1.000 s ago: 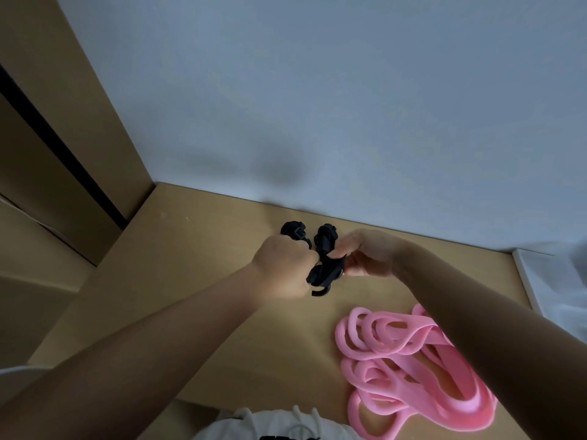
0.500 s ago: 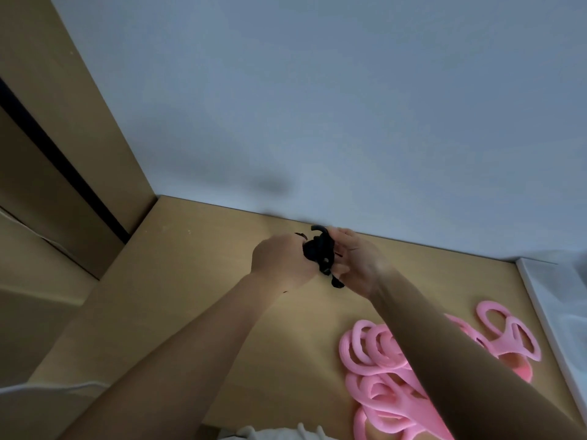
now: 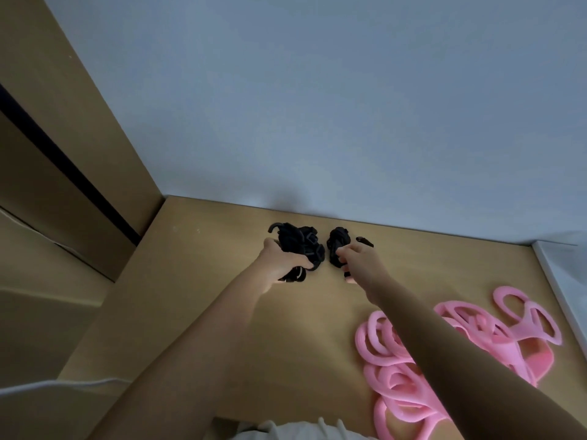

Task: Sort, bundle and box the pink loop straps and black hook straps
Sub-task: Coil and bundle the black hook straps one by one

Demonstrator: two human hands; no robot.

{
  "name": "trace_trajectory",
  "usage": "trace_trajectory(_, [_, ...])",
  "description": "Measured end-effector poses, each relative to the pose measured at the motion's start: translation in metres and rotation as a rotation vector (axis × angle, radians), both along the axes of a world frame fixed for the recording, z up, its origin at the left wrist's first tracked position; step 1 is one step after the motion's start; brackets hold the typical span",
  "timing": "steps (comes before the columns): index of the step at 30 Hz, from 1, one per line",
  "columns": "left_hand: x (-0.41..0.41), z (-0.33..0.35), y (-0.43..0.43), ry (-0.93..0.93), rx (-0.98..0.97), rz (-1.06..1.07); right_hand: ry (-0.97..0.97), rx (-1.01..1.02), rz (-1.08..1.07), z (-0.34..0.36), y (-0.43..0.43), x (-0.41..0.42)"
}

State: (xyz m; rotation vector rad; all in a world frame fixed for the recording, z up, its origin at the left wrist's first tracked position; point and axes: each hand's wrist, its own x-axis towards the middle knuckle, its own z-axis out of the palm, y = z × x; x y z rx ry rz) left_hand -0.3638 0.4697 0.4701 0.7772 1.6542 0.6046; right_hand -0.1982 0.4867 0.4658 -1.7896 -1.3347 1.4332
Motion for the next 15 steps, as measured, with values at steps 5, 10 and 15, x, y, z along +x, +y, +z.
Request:
trace_trajectory(5, [-0.024, -0.024, 0.019, 0.048, 0.001, 0.15, -0.174, 0.063, 0.142, -0.018, -0.006, -0.015])
trace_trajectory(10, [-0.026, -0.05, 0.026, 0.231, 0.031, -0.037, -0.332, 0.075, 0.171, -0.031, -0.009, -0.026])
trace_trajectory(15, [-0.017, -0.063, 0.026, 0.614, 0.011, -0.288, -0.444, 0.135, 0.171, -0.041, -0.009, -0.032])
